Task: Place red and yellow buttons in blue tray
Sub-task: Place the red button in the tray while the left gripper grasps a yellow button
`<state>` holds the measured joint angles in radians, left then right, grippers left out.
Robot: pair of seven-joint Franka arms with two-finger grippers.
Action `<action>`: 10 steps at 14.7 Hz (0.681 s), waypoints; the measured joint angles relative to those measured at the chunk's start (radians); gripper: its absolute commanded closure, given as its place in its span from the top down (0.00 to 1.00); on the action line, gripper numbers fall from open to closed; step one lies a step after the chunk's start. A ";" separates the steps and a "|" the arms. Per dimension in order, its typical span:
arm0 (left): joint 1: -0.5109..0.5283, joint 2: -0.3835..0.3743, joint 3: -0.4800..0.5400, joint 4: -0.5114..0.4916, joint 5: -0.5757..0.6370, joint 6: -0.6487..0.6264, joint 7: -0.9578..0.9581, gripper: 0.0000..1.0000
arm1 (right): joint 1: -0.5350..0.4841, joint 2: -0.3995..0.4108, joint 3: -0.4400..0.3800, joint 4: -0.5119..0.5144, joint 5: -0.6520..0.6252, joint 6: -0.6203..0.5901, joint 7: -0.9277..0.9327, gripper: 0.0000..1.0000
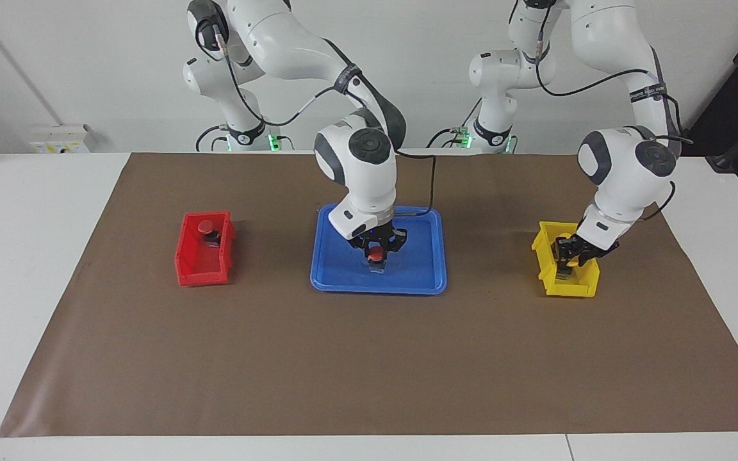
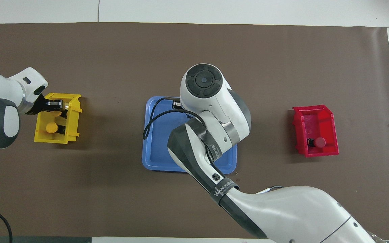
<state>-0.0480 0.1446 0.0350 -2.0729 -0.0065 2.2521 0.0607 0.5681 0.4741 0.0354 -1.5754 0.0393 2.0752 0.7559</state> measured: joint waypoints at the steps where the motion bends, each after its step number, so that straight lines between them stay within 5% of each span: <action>1: 0.000 0.000 0.000 0.000 0.000 0.000 0.000 0.07 | 0.001 0.000 0.000 -0.009 0.000 0.004 0.000 0.36; 4: 0.000 -0.004 0.000 0.050 0.000 -0.085 -0.002 0.06 | 0.002 -0.001 -0.001 -0.027 0.000 0.005 0.000 0.70; 7: -0.002 -0.024 0.000 0.224 0.008 -0.327 -0.010 0.06 | 0.002 -0.007 -0.005 -0.025 0.000 0.005 0.000 0.74; 10: -0.068 -0.059 -0.003 0.351 0.096 -0.433 -0.117 0.05 | -0.027 -0.051 -0.023 0.022 -0.024 -0.036 -0.009 0.74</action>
<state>-0.1165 0.0851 0.0316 -1.7221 0.0893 1.8191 -0.0561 0.5413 0.4232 0.0122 -1.5538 0.0155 2.0389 0.7469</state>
